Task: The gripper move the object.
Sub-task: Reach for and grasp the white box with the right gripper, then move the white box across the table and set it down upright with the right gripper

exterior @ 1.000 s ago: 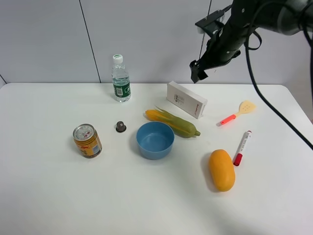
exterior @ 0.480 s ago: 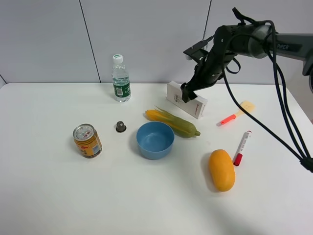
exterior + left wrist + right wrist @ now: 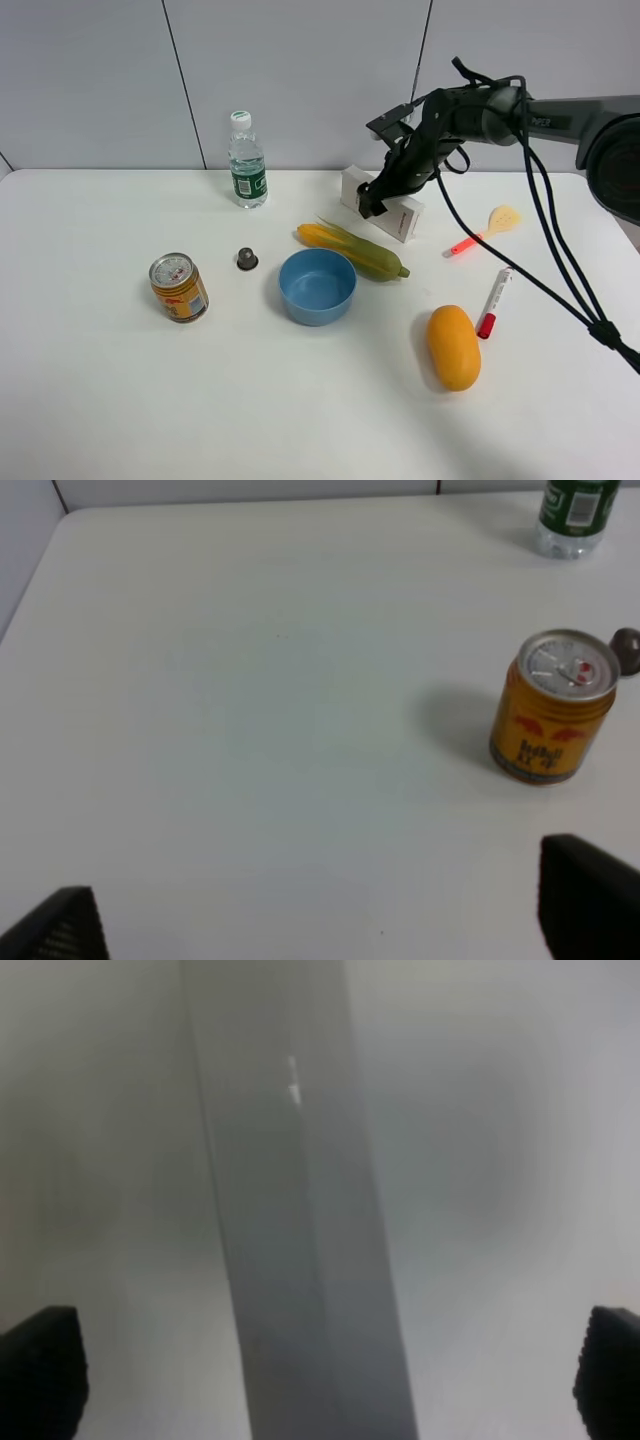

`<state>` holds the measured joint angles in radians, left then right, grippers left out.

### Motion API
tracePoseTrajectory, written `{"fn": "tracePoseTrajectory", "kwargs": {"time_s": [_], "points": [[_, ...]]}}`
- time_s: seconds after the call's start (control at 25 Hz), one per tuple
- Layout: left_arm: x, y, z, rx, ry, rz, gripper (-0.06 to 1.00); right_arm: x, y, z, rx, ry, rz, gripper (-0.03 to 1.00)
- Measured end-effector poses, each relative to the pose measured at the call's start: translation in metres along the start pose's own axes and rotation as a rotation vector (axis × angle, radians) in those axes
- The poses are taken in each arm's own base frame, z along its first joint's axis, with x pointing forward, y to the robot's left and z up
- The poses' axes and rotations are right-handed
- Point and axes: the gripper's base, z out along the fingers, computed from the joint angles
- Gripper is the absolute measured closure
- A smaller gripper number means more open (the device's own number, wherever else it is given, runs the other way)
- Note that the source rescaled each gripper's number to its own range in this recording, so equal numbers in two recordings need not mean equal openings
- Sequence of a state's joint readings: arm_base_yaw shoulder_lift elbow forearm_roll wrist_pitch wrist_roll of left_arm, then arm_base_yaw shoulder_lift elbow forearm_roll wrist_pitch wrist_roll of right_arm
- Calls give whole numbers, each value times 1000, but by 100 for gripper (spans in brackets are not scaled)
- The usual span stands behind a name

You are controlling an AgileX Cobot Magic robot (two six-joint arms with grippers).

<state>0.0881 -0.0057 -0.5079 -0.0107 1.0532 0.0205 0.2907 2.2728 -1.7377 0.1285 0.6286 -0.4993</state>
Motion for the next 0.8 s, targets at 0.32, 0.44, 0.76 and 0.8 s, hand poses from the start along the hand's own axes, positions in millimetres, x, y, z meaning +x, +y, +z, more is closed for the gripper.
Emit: {"fn": "tracePoseTrajectory", "kwargs": {"time_s": [0.32,0.44,0.76,0.8], "points": [[0,0,0,0,0,0,-6,1,0,2,-4,6,1,44],[0,0,0,0,0,0,-6,2,1,2,-11,20,1,68],[0,0,0,0,0,0,-6,1,2,-8,-26,37,72,97],[0,0,0,0,0,0,-6,-2,2,-16,-25,30,71,97]]}}
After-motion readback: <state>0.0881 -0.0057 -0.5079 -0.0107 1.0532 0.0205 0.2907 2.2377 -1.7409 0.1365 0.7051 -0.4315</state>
